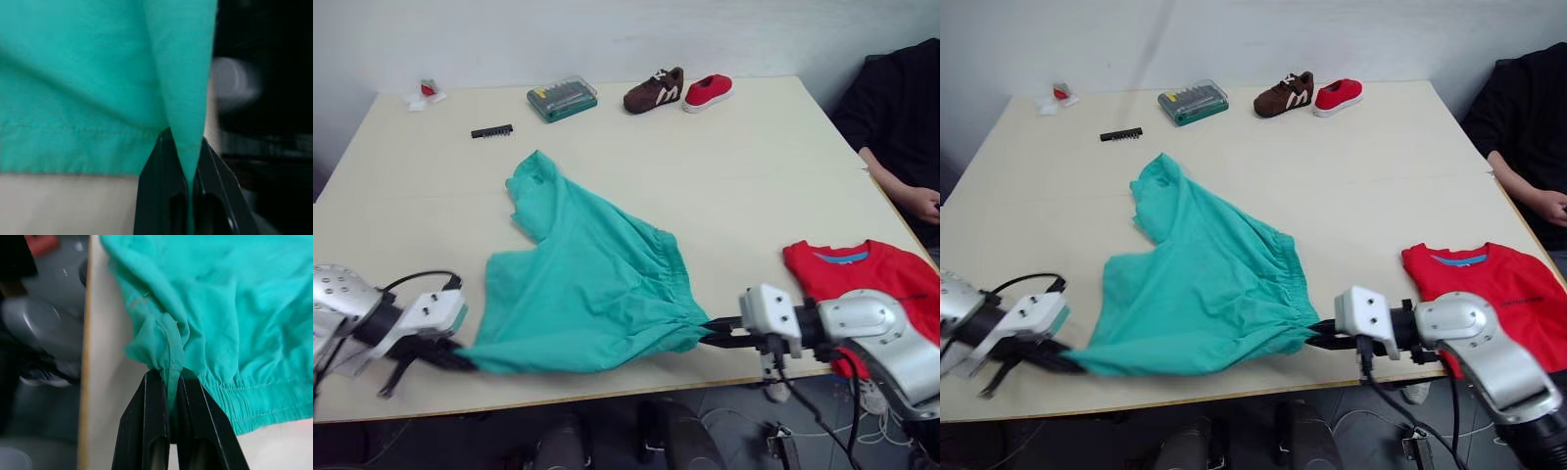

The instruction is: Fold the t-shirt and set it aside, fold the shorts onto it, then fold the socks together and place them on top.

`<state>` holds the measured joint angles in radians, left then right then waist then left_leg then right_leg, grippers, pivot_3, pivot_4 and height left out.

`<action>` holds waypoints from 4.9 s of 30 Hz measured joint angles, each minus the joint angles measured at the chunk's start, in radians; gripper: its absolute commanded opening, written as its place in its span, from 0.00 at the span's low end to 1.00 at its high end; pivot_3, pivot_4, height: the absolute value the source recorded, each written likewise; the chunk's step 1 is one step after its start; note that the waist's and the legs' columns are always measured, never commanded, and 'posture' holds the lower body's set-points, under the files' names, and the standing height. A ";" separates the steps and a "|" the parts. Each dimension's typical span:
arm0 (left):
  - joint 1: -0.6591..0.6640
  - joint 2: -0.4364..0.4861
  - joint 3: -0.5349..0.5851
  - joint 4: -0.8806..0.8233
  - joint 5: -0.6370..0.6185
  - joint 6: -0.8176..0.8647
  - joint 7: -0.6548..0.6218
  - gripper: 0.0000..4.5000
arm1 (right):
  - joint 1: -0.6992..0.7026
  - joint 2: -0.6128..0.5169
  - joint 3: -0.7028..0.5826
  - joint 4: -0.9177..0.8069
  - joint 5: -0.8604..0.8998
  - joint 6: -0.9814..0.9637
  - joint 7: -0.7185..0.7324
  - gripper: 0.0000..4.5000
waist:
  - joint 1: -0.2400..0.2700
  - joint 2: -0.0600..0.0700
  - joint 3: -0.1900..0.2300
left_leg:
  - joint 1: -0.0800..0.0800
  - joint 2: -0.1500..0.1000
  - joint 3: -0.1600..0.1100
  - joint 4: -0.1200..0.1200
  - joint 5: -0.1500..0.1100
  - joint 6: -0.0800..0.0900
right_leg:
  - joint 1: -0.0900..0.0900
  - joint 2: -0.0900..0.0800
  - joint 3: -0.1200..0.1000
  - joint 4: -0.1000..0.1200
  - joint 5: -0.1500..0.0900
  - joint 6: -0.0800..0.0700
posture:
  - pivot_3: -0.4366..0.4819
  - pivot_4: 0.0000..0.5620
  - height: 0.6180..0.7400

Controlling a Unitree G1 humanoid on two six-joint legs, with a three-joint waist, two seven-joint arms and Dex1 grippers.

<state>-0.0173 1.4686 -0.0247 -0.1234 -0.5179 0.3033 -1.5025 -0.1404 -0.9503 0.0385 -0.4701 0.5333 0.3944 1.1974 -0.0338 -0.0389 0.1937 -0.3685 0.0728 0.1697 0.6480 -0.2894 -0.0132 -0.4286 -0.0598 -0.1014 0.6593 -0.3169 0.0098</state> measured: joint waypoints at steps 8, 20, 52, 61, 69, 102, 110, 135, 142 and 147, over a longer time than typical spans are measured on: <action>-0.646 -0.568 -0.113 0.366 0.242 -0.210 0.308 0.00 | -0.337 0.164 0.040 0.384 -0.243 -0.052 -0.285 0.00 | 0.044 0.007 0.000 | -0.008 -0.006 -0.001 0.005 0.009 0.009 | -0.003 -0.002 0.000 -0.001 0.009 0.000 | 0.48 0.27 1.00; -1.265 -0.629 0.048 0.938 0.632 -1.214 1.126 0.00 | -0.631 -0.063 -0.150 0.588 -0.813 -0.941 -0.992 0.00 | 0.004 0.005 -0.003 | -0.003 -0.014 0.004 -0.018 -0.004 0.007 | -0.014 -0.012 -0.036 -0.010 0.009 0.001 | 0.48 0.27 1.00; 0.360 0.143 0.208 -0.117 -0.095 -0.050 0.000 0.00 | 0.332 -0.139 -0.040 -0.123 0.104 -0.072 -0.067 0.00 | 0.009 0.001 0.003 | 0.011 -0.006 0.003 0.001 -0.011 0.004 | -0.001 -0.012 -0.024 -0.001 0.004 -0.003 | 0.48 0.27 1.00; 0.012 0.117 0.179 -0.067 -0.188 -0.077 0.000 0.00 | 0.338 -0.094 -0.159 -0.156 0.325 0.123 -0.091 0.00 | 0.021 0.003 0.003 | 0.011 -0.007 0.003 0.000 -0.015 0.008 | 0.001 -0.010 -0.024 -0.005 0.004 -0.004 | 0.48 0.27 1.00; -1.194 -0.708 -0.317 0.854 0.386 -0.353 0.106 0.00 | 0.294 0.037 -0.305 -0.011 0.544 0.306 -0.257 0.00 | 0.088 -0.003 -0.004 | -0.005 -0.007 0.001 0.022 -0.013 0.008 | -0.002 -0.002 -0.026 -0.005 0.011 -0.002 | 0.48 0.27 1.00; -1.480 -1.095 -0.342 1.509 0.995 -0.746 0.975 0.83 | 0.209 0.198 -0.339 0.008 0.251 0.347 -0.661 0.65 | 0.027 -0.004 -0.001 | -0.008 -0.009 0.006 0.019 -0.015 0.014 | -0.014 -0.012 -0.017 0.002 0.011 0.006 | 0.48 0.27 1.00; -1.454 -0.980 -0.161 1.496 0.856 -0.777 0.799 1.00 | 0.232 0.063 -0.370 -0.004 0.079 0.247 -0.581 0.99 | 0.029 -0.004 -0.001 | -0.008 -0.010 0.008 0.019 -0.014 0.013 | -0.014 -0.012 -0.017 0.003 0.010 0.006 | 0.48 0.27 1.00; -1.071 -1.093 -0.073 1.051 0.479 -0.510 0.137 0.47 | 0.017 0.291 -0.029 -0.252 -0.121 0.288 -0.744 0.27 | 0.005 -0.005 -0.001 | -0.008 -0.005 0.005 0.032 -0.015 0.010 | -0.014 -0.007 -0.014 0.014 0.009 0.002 | 0.48 0.27 1.00; -1.059 -0.946 -0.072 1.057 0.486 -0.685 0.089 0.35 | 0.137 0.185 -0.012 -0.302 -0.168 0.283 -0.676 0.19 | 0.005 -0.005 -0.001 | -0.008 -0.004 0.005 0.032 -0.016 0.009 | -0.014 -0.006 -0.014 0.014 0.009 0.001 | 0.48 0.27 1.00; -1.058 -0.824 -0.077 1.077 0.496 -0.895 0.010 0.68 | 0.194 0.129 -0.004 -0.350 -0.193 0.273 -0.632 0.55 | 0.008 -0.005 -0.001 | -0.007 -0.005 0.005 0.032 -0.016 0.010 | -0.014 -0.007 -0.014 0.013 0.008 0.001 | 0.48 0.27 1.00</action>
<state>-1.0750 0.6445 -0.1021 0.9539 -0.0222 -0.5917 -1.4920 0.0537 -0.8210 0.0343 -0.8205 0.3408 0.6671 0.5655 -0.0261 -0.0440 0.1926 -0.3760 0.0682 0.1750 0.6799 -0.3053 -0.0037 -0.4424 -0.0663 -0.1158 0.6727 -0.3084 0.0109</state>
